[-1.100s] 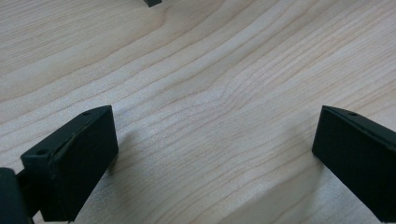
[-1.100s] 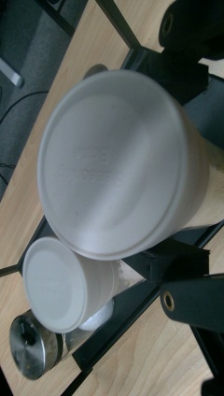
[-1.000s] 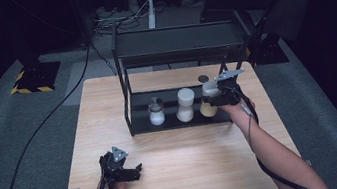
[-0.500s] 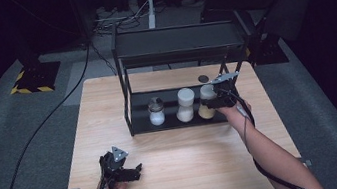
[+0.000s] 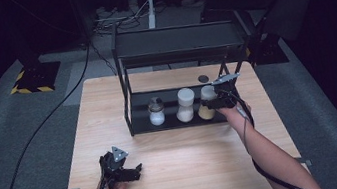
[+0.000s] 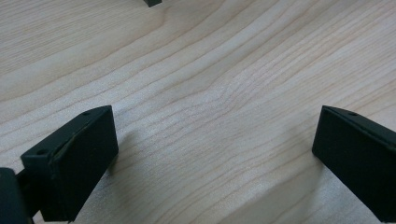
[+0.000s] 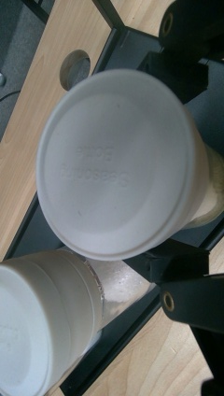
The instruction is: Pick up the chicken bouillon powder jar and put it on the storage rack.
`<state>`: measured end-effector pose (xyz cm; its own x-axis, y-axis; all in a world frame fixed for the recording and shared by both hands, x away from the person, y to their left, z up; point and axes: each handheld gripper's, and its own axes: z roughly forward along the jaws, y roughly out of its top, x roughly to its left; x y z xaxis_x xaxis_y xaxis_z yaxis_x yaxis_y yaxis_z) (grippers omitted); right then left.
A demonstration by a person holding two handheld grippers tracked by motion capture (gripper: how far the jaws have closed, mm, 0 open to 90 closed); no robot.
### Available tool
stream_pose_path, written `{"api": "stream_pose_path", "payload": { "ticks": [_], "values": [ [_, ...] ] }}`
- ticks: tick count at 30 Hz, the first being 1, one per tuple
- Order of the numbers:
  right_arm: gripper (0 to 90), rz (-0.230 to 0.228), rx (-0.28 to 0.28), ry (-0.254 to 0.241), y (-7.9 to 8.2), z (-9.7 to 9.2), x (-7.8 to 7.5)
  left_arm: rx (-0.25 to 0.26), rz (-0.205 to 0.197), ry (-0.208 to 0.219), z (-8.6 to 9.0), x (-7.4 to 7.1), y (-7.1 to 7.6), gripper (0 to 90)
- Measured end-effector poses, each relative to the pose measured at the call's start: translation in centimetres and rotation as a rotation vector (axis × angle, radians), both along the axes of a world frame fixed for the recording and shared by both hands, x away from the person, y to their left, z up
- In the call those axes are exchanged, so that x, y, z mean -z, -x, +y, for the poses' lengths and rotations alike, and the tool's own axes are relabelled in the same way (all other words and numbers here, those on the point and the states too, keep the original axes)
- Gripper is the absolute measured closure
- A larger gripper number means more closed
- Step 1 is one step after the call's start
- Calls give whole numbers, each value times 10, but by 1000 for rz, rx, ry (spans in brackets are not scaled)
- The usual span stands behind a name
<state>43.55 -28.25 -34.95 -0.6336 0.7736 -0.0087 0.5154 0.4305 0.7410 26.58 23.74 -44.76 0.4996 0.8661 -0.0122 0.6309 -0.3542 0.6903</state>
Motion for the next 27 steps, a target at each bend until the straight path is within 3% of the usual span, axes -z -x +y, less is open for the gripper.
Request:
{"api": "stream_pose_path", "payload": {
  "ticks": [8, 10, 14, 27],
  "values": [
    [318, 8, -15, -1, -1, -3, -1, 0, 0, 0, 0, 0, 0, 3],
    [253, -21, -13, -23, 3, -7, -1, -1, -1, 2, 0, 0, 0, 3],
    [211, -51, -23, -27, 9, -8, -9, -1, -1, 1, 0, 0, 0, 3],
    [125, -130, -54, -41, 43, -17, -29, 0, 0, 0, 0, 0, 0, 3]
  ]
}}
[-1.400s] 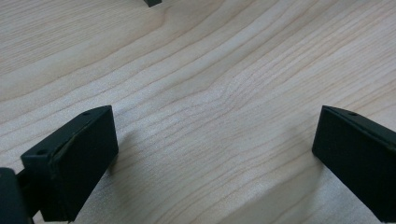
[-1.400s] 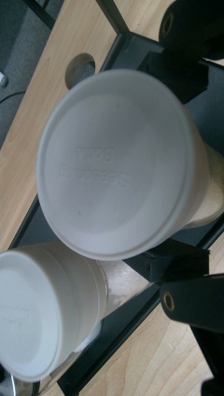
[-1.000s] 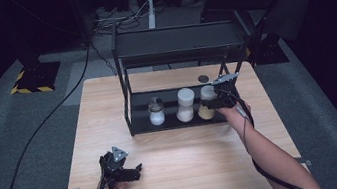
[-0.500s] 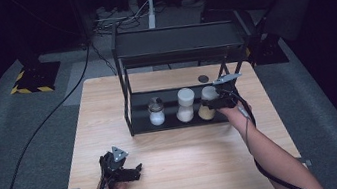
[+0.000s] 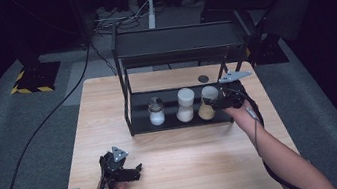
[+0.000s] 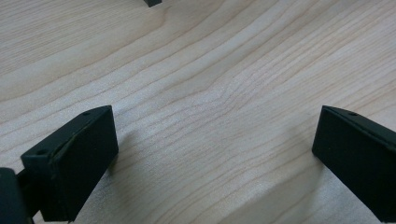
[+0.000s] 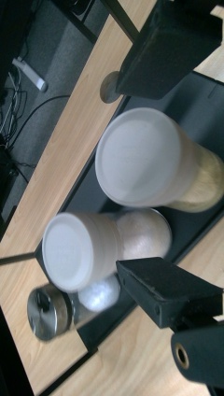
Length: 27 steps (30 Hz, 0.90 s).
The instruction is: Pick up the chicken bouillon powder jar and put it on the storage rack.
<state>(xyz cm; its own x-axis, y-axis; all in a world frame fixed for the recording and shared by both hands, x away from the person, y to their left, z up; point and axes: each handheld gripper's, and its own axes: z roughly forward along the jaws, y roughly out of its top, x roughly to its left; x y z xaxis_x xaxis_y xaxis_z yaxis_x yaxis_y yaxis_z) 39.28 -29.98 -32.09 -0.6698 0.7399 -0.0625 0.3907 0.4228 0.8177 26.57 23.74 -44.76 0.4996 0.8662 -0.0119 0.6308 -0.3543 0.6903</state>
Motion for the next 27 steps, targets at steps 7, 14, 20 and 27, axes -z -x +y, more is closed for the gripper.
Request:
{"api": "stream_pose_path", "payload": {
  "ticks": [7, 14, 20, 27],
  "values": [
    [109, -23, -28, -12, 23, -13, -5, -1, -1, 0, 0, 0, 0, 3],
    [108, -25, -46, -20, 42, -29, -5, -2, -1, 0, 0, 0, 0, 3],
    [103, -20, -53, -24, 56, -40, 0, -3, 0, 0, 0, 0, 0, 3],
    [101, -1, -65, -40, 67, -47, 11, -3, 0, 0, 0, 0, 0, 3]
  ]
}}
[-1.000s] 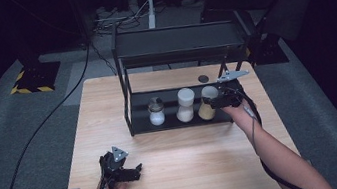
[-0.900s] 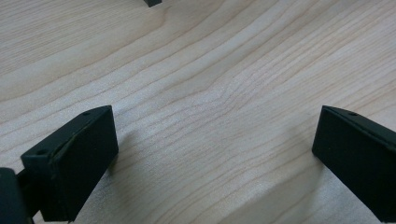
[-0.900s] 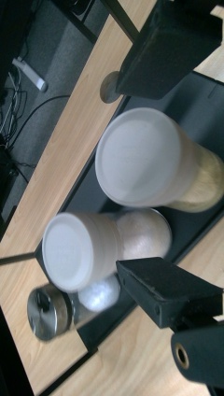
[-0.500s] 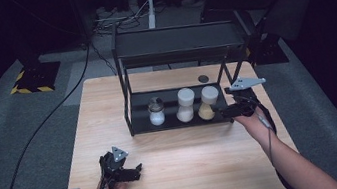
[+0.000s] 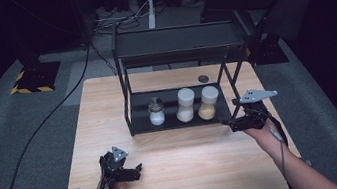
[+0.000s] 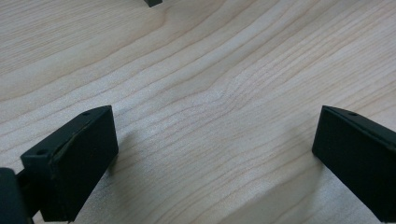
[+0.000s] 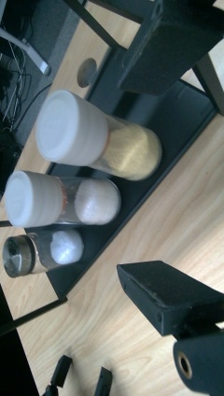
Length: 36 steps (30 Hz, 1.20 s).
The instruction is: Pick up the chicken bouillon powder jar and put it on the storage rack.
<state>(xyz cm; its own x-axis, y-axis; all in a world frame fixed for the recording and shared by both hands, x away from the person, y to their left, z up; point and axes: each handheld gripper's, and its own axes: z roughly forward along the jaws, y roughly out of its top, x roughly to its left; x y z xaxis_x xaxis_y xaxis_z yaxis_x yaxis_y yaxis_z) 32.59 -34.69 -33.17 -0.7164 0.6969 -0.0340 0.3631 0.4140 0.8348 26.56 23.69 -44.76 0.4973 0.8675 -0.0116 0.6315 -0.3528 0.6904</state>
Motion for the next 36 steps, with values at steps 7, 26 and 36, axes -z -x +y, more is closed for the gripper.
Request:
{"api": "stream_pose_path", "payload": {
  "ticks": [7, 26, 36],
  "values": [
    [100, 20, -1, 2, 7, -5, 14, 0, 0, 0, 0, 0, 0, 3],
    [100, 95, -3, 28, 9, -11, 66, 0, 0, 0, 0, 0, 0, 3],
    [100, 126, -10, 64, 7, -10, 87, 0, 0, 0, 0, 0, 0, 3]
  ]
}}
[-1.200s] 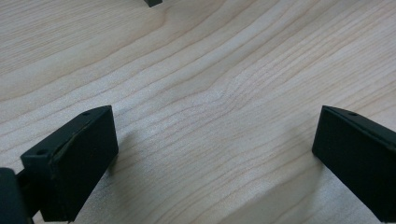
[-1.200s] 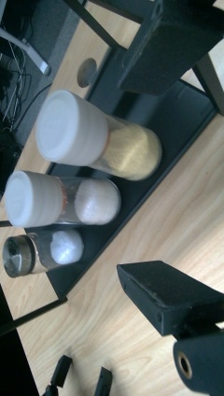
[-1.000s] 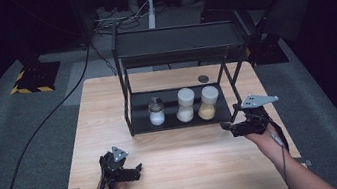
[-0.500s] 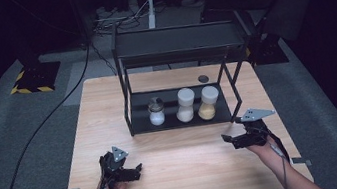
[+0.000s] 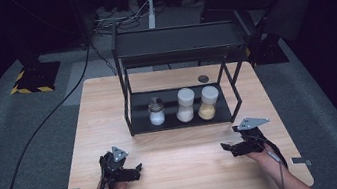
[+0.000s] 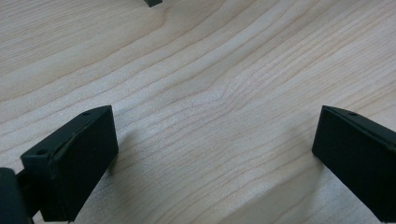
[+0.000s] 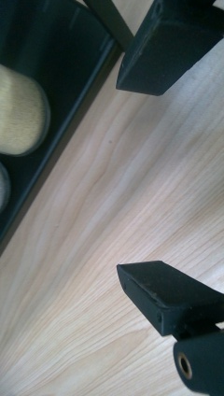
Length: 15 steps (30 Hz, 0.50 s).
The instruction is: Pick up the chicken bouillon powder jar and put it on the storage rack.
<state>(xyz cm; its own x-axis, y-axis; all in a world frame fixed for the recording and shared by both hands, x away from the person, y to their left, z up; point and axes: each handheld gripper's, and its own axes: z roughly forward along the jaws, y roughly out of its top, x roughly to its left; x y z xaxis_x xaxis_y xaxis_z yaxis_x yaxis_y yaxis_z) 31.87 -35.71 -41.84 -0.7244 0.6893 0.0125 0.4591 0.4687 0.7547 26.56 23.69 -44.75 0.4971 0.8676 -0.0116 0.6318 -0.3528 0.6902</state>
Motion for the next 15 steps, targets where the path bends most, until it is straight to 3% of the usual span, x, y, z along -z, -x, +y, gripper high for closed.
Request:
{"api": "stream_pose_path", "payload": {
  "ticks": [12, 14, 15],
  "values": [
    [100, 31, 5, 29, -1, -3, 21, 0, 0, 0, 0, 0, 0, 3],
    [98, 32, 4, 36, -1, -3, 25, 0, 0, 0, 0, 0, 0, 3],
    [69, 8, -8, 42, 1, -4, 31, 0, 0, 0, 0, 0, 0, 3]
  ]
}}
